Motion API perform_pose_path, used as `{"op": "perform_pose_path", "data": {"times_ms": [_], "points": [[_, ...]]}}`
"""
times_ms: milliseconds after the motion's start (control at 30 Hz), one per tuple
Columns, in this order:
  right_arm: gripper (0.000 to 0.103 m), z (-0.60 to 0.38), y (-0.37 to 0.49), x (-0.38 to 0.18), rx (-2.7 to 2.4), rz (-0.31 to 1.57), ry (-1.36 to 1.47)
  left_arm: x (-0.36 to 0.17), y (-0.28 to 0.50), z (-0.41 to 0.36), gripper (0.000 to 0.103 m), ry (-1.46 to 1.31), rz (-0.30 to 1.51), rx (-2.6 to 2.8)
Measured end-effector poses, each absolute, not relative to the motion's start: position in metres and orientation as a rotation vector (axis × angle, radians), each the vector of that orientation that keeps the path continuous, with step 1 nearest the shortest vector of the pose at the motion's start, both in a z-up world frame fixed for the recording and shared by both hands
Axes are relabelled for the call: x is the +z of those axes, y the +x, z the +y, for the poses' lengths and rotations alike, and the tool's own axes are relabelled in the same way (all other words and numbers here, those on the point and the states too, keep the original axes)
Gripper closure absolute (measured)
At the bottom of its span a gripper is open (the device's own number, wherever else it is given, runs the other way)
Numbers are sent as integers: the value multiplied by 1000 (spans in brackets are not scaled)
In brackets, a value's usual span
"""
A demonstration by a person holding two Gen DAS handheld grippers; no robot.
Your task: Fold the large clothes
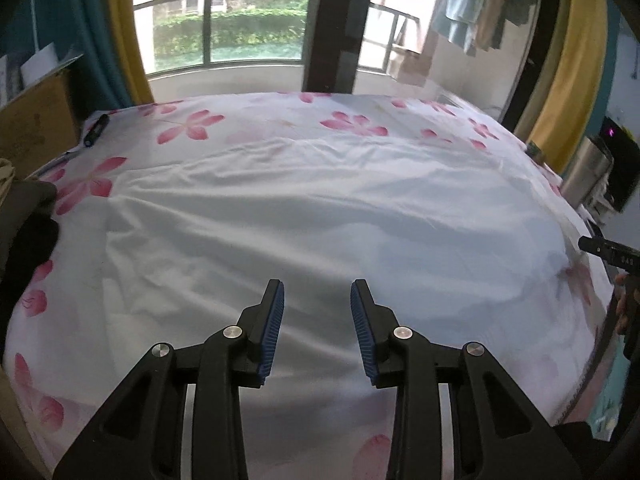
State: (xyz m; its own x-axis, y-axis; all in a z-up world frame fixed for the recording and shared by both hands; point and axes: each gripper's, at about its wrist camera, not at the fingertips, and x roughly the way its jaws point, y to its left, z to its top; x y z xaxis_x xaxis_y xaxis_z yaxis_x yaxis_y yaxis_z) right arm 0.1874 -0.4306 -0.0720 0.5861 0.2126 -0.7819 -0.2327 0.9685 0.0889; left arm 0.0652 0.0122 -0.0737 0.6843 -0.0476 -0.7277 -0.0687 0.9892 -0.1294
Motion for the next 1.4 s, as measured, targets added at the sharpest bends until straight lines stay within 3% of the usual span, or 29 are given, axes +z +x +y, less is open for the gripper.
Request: {"op": "perform_pose_path", "data": {"times_ms": [233, 333, 800, 1100, 1233, 1267, 1333, 1367, 1400], "points": [[8, -428, 168, -92, 310, 965, 41, -74, 71, -7, 64, -135, 826, -39], [2, -423, 170, -93, 328, 955, 65, -72, 77, -18, 61, -125, 823, -56], [0, -387, 228, -93, 469, 919, 281, -57, 128, -48, 59, -99, 794, -60], [0, -360, 254, -97, 587, 897, 367, -90, 168, -69, 59, -120, 875, -67], [0, -345, 259, -98, 628, 897, 374, -94, 170, -81, 52, -82, 864, -59], [2, -343, 260, -98, 635, 900, 375, -94, 171, -82, 52, -74, 864, -58], [26, -336, 262, -98, 650, 910, 351, -94, 172, -81, 52, -74, 865, -61], [47, -332, 263, -100, 666, 925, 344, -94, 173, -79, 52, -88, 865, -65], [54, -328, 264, -103, 688, 939, 350, -95, 173, -77, 52, -98, 864, -68]]}}
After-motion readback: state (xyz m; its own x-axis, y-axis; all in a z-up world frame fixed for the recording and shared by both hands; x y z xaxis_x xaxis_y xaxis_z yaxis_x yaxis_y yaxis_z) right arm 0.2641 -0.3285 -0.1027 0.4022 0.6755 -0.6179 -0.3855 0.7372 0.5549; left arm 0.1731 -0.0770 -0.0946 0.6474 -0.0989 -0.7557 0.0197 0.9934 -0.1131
